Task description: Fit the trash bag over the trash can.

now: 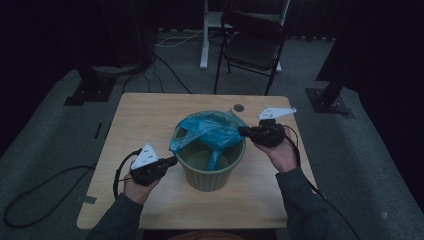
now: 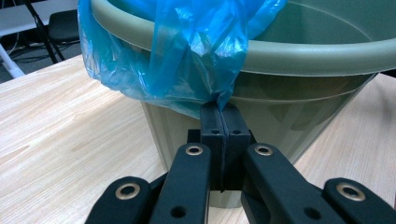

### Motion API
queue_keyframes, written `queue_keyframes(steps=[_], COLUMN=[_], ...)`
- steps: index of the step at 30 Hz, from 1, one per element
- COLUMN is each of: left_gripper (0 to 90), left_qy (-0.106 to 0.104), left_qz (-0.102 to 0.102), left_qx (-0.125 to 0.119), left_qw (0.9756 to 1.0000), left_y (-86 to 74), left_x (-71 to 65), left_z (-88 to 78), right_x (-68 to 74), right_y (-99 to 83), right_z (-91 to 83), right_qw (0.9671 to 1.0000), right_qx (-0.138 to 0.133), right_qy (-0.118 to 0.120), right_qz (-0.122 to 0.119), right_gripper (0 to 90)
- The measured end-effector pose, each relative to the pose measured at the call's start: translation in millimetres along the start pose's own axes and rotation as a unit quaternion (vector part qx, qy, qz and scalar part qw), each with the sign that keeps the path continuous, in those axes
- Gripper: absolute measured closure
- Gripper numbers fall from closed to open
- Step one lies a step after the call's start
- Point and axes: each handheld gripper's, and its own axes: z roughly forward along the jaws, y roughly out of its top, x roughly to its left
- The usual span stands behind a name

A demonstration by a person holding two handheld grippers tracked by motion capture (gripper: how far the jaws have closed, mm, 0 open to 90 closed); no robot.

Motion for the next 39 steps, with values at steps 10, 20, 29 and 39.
queue_keyframes(steps=[10,20,29,39], left_gripper=[90.0,90.0,90.0,90.0], left_qy=[-0.013,-0.035,-0.042,-0.029], left_qz=[0.001,0.008,-0.003,-0.028], left_qx=[0.009,0.032,0.042,0.05], left_qw=[0.9999,0.9988,0.9983,0.9979], left_y=[-4.1,-7.4,-9.1,-9.2], left_x=[-7.1,-18.0,-15.2,-0.2], left_z=[4.1,20.0,32.9,46.0], right_x=[11.8,23.4,26.9,22.7], right_y=[-25.0,-49.9,-64.3,-67.0], right_z=[-19.5,-44.0,-52.3,-44.8], right_qw=[0.9992,0.9956,0.994,0.9912], right_qx=[-0.015,-0.04,-0.066,-0.093], right_qy=[0.035,0.075,0.074,0.078], right_qz=[0.014,0.039,0.046,0.054], right_gripper=[90.0,90.0,90.0,90.0])
